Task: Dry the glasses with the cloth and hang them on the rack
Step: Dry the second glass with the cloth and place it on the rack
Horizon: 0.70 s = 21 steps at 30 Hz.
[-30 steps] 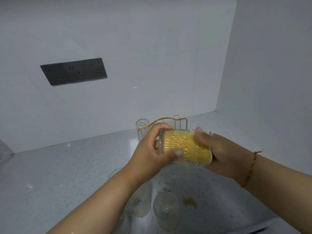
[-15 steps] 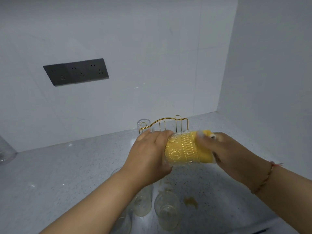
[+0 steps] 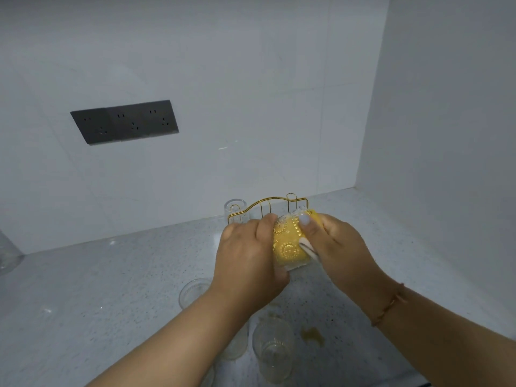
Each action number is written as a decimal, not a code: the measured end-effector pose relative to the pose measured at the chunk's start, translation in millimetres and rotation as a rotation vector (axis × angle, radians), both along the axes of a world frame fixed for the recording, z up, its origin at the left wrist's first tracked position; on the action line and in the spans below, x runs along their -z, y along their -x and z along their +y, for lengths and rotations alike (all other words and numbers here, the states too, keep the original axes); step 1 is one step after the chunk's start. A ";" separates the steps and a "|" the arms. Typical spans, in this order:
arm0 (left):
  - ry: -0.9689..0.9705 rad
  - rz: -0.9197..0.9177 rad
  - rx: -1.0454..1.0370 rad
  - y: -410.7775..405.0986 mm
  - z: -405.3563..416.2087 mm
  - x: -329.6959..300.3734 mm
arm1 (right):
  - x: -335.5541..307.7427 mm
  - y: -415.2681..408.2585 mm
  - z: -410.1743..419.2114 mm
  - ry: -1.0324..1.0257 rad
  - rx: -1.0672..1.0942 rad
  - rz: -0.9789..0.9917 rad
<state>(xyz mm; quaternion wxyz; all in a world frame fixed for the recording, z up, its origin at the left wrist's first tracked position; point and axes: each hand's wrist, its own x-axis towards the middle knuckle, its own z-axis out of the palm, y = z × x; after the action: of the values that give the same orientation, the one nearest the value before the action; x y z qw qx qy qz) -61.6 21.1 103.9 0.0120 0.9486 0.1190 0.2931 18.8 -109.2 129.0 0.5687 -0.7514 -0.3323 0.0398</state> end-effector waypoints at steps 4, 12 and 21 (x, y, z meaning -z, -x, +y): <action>0.452 0.118 0.043 6.4 -14.4 -24.1 | 0.7 -1.1 -0.8 -0.025 0.113 -0.182; 1.918 0.396 0.686 3.7 1.2 -21.2 | -26.8 -14.9 -14.9 -0.178 -0.196 -0.128; 0.641 0.297 0.063 -5.7 -24.8 -38.0 | -33.9 -21.0 7.4 0.278 0.193 -0.319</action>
<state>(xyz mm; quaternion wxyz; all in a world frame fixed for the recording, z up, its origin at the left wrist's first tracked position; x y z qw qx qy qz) -55.9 -3.7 141.9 0.3007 0.9320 0.1761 0.0994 39.8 -101.8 162.9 0.4011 -0.8477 -0.3358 -0.0884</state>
